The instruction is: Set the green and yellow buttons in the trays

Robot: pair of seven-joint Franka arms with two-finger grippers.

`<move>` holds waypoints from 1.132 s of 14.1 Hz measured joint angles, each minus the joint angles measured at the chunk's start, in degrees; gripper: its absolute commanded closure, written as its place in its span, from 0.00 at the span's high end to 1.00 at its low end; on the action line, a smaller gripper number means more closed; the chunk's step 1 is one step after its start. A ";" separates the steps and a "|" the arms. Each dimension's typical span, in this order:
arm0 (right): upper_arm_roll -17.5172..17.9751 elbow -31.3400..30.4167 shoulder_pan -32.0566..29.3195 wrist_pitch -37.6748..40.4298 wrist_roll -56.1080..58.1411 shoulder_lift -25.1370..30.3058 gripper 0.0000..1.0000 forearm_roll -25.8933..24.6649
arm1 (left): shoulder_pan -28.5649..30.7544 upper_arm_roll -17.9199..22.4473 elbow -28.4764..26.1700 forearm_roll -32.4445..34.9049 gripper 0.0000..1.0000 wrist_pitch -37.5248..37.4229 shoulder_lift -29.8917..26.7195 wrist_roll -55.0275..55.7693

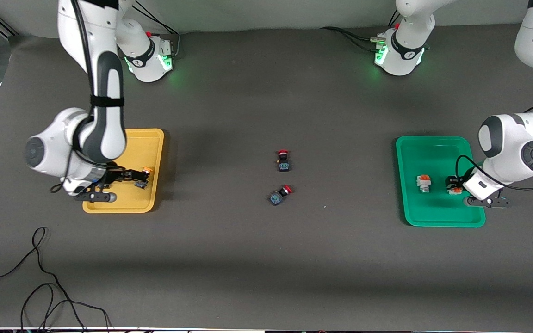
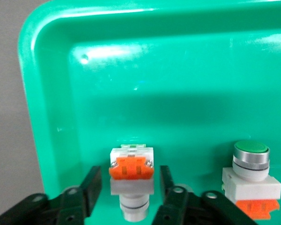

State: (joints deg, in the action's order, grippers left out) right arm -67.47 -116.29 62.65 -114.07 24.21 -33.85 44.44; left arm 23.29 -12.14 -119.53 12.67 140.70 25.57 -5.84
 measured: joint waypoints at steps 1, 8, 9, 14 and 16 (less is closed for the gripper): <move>-1.63 2.90 0.15 3.41 0.00 0.46 1.00 -1.02 | 0.00 -0.06 0.90 0.04 1.00 -2.47 -0.70 -0.10; -10.00 23.86 0.29 25.18 0.37 2.00 1.00 -9.14 | -0.10 -1.03 13.47 -1.90 1.00 -32.04 -13.17 -4.87; -10.80 26.02 0.29 27.56 0.37 2.05 1.00 -9.31 | -0.12 -1.11 13.87 -4.24 1.00 -34.54 -15.72 -5.90; -10.40 29.01 -0.62 29.98 0.36 6.55 1.00 -15.23 | -0.73 -1.63 14.24 -11.48 1.00 -45.66 -27.84 -7.28; -6.72 29.35 -3.15 30.02 -0.76 9.72 1.00 -18.08 | -2.79 -1.57 15.27 -13.40 1.00 -47.87 -30.21 -6.40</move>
State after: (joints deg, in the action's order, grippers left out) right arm -74.18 -86.95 59.50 -84.05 23.45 -24.13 26.36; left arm 20.50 -13.70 -104.27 -0.73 92.82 -4.64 -12.24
